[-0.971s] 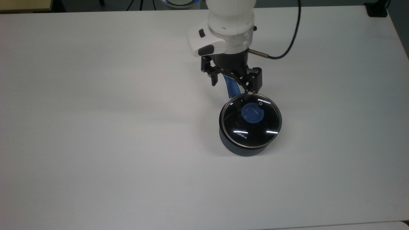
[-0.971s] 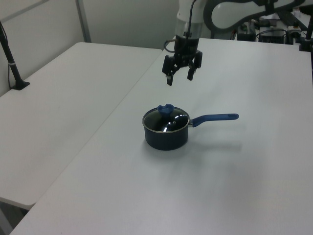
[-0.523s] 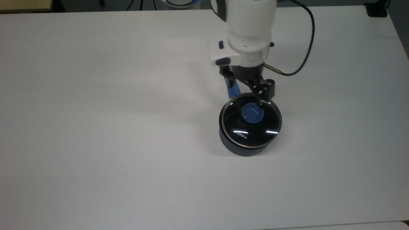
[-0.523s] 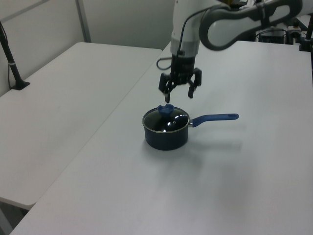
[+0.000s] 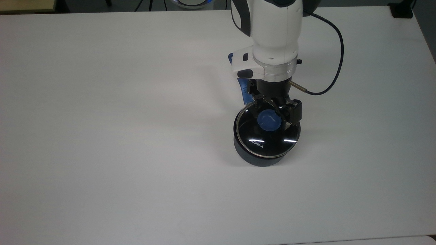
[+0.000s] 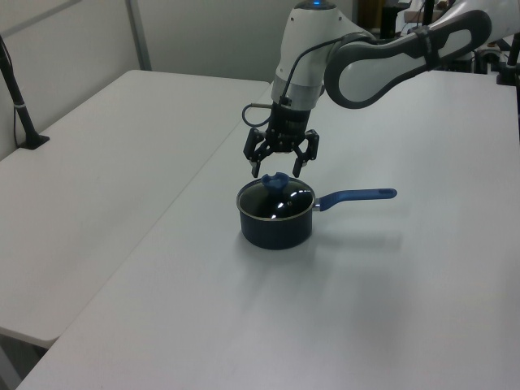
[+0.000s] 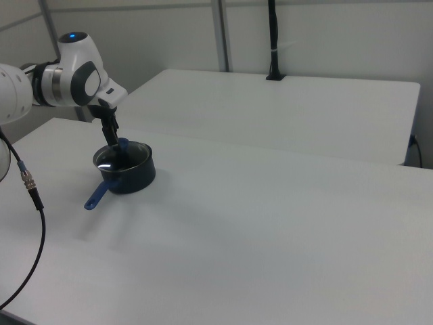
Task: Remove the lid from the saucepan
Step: 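Close the gripper on the blue knob of the glass lid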
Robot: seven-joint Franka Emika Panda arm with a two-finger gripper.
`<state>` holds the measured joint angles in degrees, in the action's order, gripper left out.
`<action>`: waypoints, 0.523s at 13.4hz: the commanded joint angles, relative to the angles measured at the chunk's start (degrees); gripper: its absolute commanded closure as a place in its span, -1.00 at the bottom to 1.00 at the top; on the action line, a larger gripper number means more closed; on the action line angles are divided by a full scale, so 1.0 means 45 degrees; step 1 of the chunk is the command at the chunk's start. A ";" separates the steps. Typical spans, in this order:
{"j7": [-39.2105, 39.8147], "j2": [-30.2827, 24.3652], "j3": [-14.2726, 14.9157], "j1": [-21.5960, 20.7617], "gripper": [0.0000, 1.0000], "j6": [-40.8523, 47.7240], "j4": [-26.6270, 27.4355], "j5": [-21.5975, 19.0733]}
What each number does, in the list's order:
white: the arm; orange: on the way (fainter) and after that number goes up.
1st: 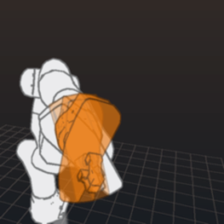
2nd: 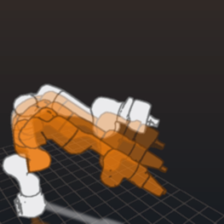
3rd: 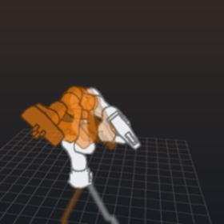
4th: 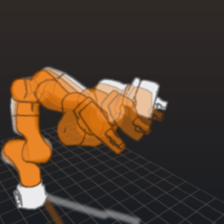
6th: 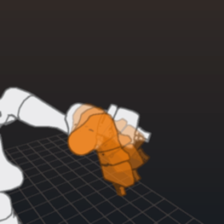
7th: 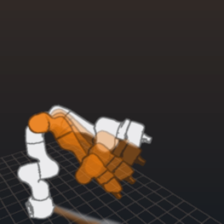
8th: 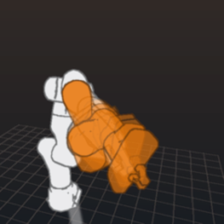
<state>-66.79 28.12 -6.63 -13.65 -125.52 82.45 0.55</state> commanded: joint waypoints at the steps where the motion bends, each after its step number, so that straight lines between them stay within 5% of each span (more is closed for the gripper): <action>1: -0.0470 0.0449 0.0029 -0.0169 -1.00 -0.0155 -0.0374 0.1258; 5: -0.0296 0.0684 0.0029 -0.0033 -0.97 -0.0174 -0.0393 0.1479; 7: -0.0216 0.0685 0.0029 -0.0130 -0.66 -0.0174 -0.0374 0.1498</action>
<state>-67.47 30.80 -6.66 -13.71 -125.63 81.74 6.22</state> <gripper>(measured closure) 0.026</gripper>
